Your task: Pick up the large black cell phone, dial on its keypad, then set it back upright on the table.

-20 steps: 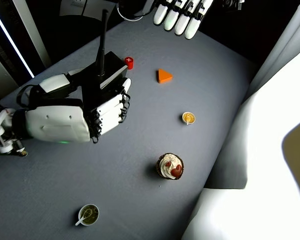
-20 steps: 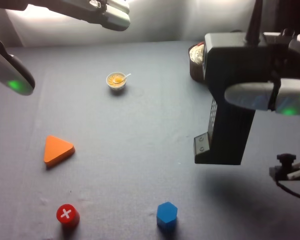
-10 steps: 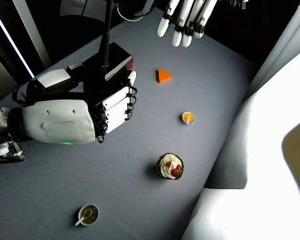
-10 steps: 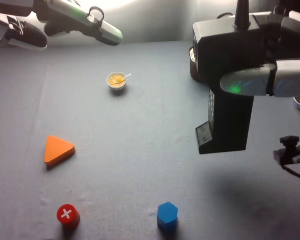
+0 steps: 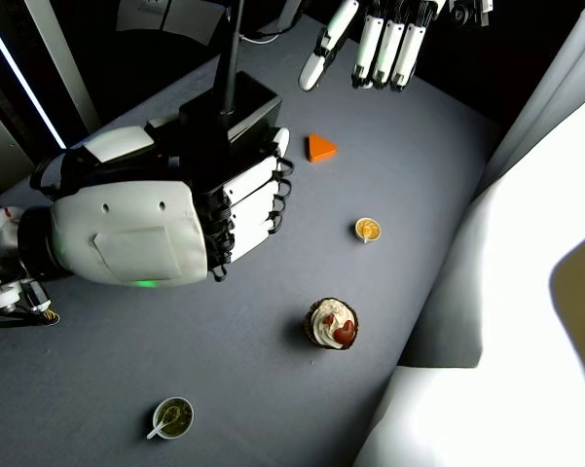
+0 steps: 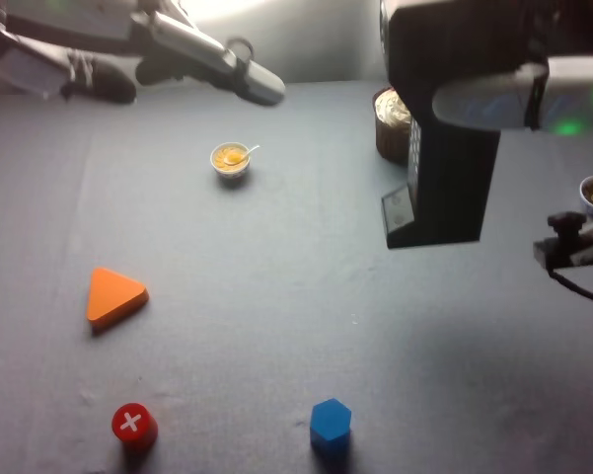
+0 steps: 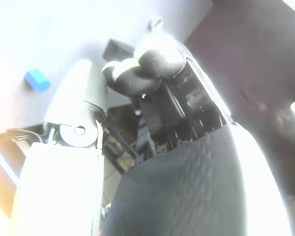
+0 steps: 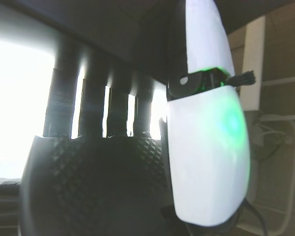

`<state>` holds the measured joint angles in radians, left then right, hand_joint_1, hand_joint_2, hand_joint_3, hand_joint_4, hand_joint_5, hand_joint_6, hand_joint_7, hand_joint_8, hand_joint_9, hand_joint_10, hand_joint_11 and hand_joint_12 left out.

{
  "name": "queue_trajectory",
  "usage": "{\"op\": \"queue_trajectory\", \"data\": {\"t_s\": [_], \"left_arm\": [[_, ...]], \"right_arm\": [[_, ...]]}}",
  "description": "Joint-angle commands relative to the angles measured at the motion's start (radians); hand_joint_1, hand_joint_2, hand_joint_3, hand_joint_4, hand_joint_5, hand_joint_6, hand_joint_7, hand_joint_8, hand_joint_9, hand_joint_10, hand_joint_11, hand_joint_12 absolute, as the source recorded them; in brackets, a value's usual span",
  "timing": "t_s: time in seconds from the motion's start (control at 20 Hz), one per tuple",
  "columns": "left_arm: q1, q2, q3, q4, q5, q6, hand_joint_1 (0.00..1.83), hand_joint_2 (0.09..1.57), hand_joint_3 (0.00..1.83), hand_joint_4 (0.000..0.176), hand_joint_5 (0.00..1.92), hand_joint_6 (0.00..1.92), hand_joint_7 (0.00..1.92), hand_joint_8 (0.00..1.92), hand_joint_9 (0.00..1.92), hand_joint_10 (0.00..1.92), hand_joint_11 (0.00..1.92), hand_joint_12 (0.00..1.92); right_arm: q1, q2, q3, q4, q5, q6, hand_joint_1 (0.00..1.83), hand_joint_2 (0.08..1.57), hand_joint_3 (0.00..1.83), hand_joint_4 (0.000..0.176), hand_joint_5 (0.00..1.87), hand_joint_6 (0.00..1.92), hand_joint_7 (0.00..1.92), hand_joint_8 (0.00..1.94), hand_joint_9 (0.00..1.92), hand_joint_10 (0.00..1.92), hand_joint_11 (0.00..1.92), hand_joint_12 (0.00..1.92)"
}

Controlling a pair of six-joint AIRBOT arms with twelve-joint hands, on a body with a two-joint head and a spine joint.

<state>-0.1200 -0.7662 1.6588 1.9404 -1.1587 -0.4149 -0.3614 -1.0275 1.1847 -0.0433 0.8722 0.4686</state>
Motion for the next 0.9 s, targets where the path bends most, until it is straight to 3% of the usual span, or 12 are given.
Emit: {"op": "queue_trajectory", "data": {"t_s": [0.0, 0.15, 0.35, 0.55, 0.7, 0.8, 0.85], "left_arm": [[-0.014, 0.001, 0.004, -0.095, 0.014, 0.009, 1.35, 0.85, 0.88, 0.172, 0.09, 0.00, 0.73, 1.74, 0.98, 1.92, 0.97, 1.92], [0.069, -0.026, 0.002, -0.202, 0.029, 0.055, 1.34, 0.90, 0.79, 0.159, 0.07, 0.00, 0.71, 1.72, 0.96, 1.92, 0.99, 1.92], [0.073, -0.030, -0.020, -0.210, 0.064, 0.056, 1.34, 0.89, 0.80, 0.158, 0.05, 0.00, 0.71, 1.72, 0.96, 1.92, 1.00, 1.92], [0.073, -0.037, -0.038, -0.230, 0.100, 0.060, 1.34, 0.88, 0.82, 0.143, 0.03, 0.00, 0.72, 1.73, 1.00, 1.92, 1.03, 1.92], [0.073, -0.043, -0.048, -0.243, 0.126, 0.067, 1.34, 0.88, 0.82, 0.148, 0.02, 0.00, 0.72, 1.72, 1.00, 1.92, 1.04, 1.92], [0.073, -0.046, -0.053, -0.255, 0.161, 0.070, 1.34, 0.87, 0.83, 0.154, 0.01, 0.00, 0.73, 1.72, 1.00, 1.92, 0.99, 1.92], [0.073, -0.048, -0.053, -0.263, 0.175, 0.076, 1.34, 0.87, 0.83, 0.159, 0.01, 0.00, 0.73, 1.72, 1.00, 1.92, 0.99, 1.92]], "right_arm": [[0.026, 0.009, 0.008, 0.035, 0.139, 0.019, 1.37, 1.14, 0.00, 0.000, 0.92, 0.92, 0.87, 1.20, 0.89, 1.30, 0.82, 1.29], [0.048, -0.003, 0.026, 0.036, 0.135, 0.015, 1.37, 1.13, 0.00, 0.000, 0.93, 0.91, 0.89, 1.16, 0.90, 1.27, 0.85, 1.24], [0.076, -0.018, 0.038, 0.038, 0.132, 0.008, 1.37, 1.14, 0.00, 0.000, 0.91, 0.94, 0.89, 1.17, 0.88, 1.30, 0.82, 1.28], [0.089, -0.023, 0.036, 0.038, 0.127, 0.001, 1.37, 1.14, 0.00, 0.000, 0.95, 0.88, 0.87, 1.18, 0.88, 1.30, 0.83, 1.30], [0.092, -0.024, 0.036, 0.038, 0.126, 0.001, 1.37, 1.14, 0.00, 0.000, 0.95, 0.89, 0.86, 1.19, 0.89, 1.29, 0.84, 1.27], [0.092, -0.025, 0.036, 0.038, 0.126, -0.005, 1.47, 1.12, 0.00, 0.000, 0.97, 0.81, 0.89, 1.07, 0.92, 1.15, 0.80, 1.57], [0.092, -0.025, 0.036, 0.038, 0.126, -0.006, 1.48, 1.13, 0.00, 0.000, 0.94, 0.85, 0.86, 1.11, 0.90, 1.17, 0.78, 1.64]]}}
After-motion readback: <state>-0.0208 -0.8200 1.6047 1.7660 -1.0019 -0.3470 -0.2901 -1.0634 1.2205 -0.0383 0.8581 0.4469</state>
